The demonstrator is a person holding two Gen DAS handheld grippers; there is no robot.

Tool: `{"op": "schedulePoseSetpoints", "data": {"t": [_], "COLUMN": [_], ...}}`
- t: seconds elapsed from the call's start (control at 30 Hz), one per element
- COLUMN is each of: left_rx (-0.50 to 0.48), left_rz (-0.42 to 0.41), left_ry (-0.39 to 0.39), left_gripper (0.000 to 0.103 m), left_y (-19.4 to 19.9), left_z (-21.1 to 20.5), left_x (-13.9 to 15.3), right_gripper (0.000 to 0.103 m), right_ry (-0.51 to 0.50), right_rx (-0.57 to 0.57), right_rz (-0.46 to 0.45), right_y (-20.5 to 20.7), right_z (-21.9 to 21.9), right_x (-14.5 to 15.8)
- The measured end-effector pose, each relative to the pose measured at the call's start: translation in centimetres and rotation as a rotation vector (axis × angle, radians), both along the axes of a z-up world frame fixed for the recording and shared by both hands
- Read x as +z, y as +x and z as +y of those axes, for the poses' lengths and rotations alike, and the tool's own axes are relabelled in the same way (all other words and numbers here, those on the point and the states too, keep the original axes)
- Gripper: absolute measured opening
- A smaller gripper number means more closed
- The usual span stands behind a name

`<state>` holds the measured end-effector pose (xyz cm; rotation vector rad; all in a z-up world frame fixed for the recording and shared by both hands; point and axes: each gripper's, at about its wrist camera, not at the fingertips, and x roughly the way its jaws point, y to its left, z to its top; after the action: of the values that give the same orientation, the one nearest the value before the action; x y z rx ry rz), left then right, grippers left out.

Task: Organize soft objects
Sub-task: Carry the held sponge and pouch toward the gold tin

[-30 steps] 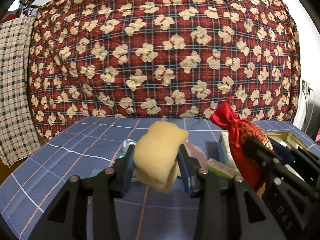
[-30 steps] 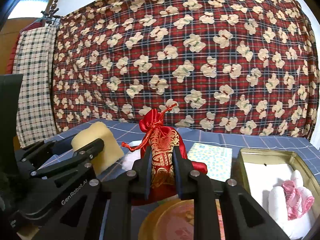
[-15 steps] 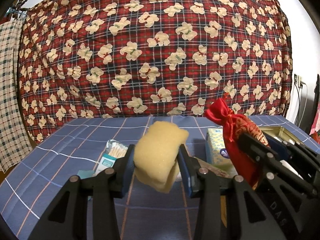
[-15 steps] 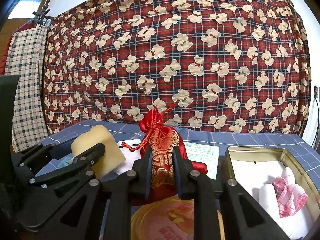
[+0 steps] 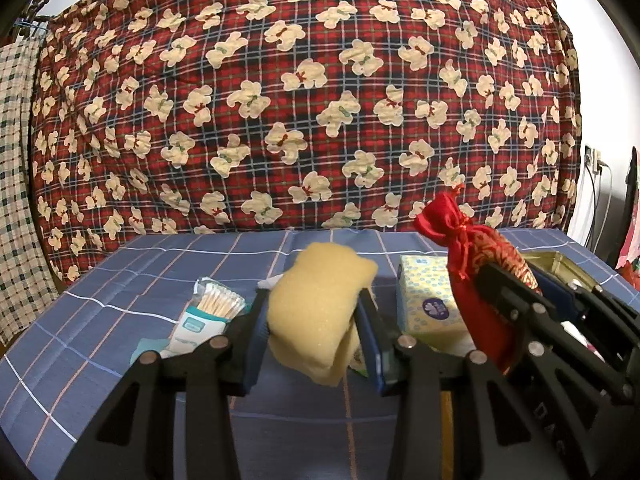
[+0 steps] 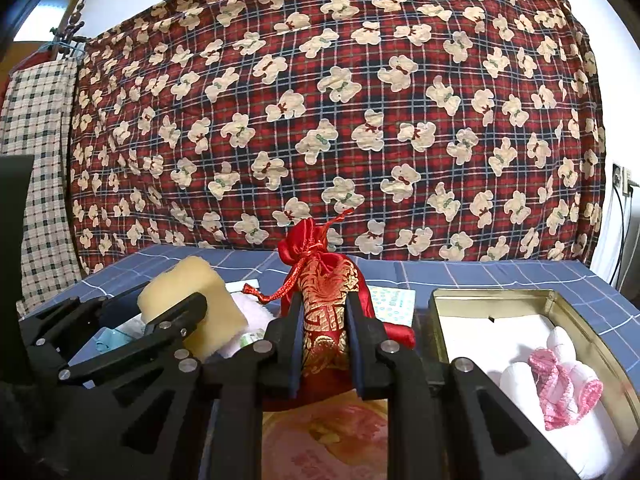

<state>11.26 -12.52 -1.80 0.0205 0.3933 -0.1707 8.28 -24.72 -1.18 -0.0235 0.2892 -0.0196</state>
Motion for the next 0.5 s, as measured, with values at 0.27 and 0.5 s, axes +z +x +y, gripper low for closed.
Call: {"op": "schedulePoseSetpoints", "data": {"t": [0.27, 0.5], "left_rx": [-0.007, -0.016], "left_rz": [-0.002, -0.015], "left_ry": [-0.009, -0.017], "left_gripper": [0.041, 0.041], "left_y": [-0.1, -0.4], "left_z": [-0.7, -1.4], "left_x": [0.0, 0.2], "right_gripper": [0.021, 0.021], "right_ry": [0.005, 0.01], "right_rx": [-0.029, -0.042], "right_rz": [-0.003, -0.007], "right_y": [-0.1, -0.3], "right_z": [-0.7, -1.2], "right_x": [0.0, 0.1]}}
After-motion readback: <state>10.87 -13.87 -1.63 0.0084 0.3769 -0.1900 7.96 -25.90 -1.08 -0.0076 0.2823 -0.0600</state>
